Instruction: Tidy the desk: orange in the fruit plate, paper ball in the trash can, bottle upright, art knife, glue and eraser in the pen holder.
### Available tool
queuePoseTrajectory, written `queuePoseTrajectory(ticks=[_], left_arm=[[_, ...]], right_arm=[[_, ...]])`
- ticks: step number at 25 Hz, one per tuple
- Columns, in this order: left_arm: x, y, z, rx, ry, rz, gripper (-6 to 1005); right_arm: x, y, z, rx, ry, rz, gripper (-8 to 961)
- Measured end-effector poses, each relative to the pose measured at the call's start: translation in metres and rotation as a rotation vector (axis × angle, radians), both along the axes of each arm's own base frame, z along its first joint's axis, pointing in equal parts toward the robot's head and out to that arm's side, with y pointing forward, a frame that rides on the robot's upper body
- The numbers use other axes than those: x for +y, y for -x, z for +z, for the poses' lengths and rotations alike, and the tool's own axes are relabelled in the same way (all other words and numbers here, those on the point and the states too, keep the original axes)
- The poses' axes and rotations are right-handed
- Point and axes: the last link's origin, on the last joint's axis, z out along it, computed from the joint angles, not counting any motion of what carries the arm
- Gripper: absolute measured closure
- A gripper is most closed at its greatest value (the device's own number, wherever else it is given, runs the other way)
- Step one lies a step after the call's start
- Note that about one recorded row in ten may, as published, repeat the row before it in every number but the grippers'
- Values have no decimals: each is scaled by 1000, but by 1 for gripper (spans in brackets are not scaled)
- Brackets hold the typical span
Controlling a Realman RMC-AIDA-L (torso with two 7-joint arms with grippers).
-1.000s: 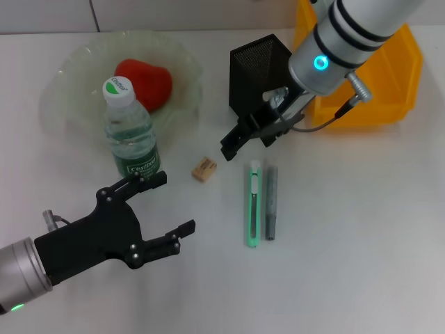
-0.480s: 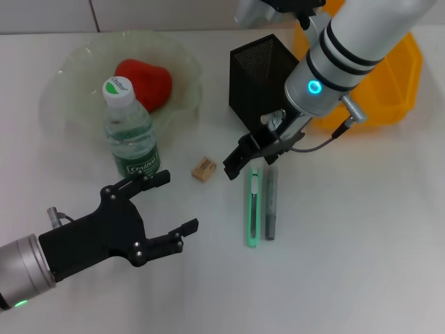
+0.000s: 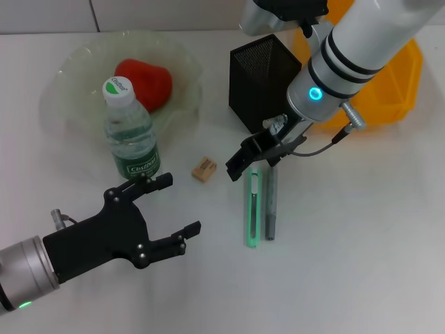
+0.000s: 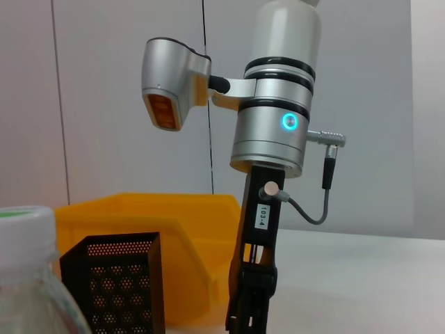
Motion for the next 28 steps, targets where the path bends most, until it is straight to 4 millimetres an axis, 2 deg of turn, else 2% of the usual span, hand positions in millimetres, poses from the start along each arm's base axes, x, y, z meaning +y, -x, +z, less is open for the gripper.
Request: queuePoseTrajectory(ticks=[28], left_arm=[[0,0,-1,2,2,-1,144]], right_arm=[[-4,-4,-11,-17,11,18,202]])
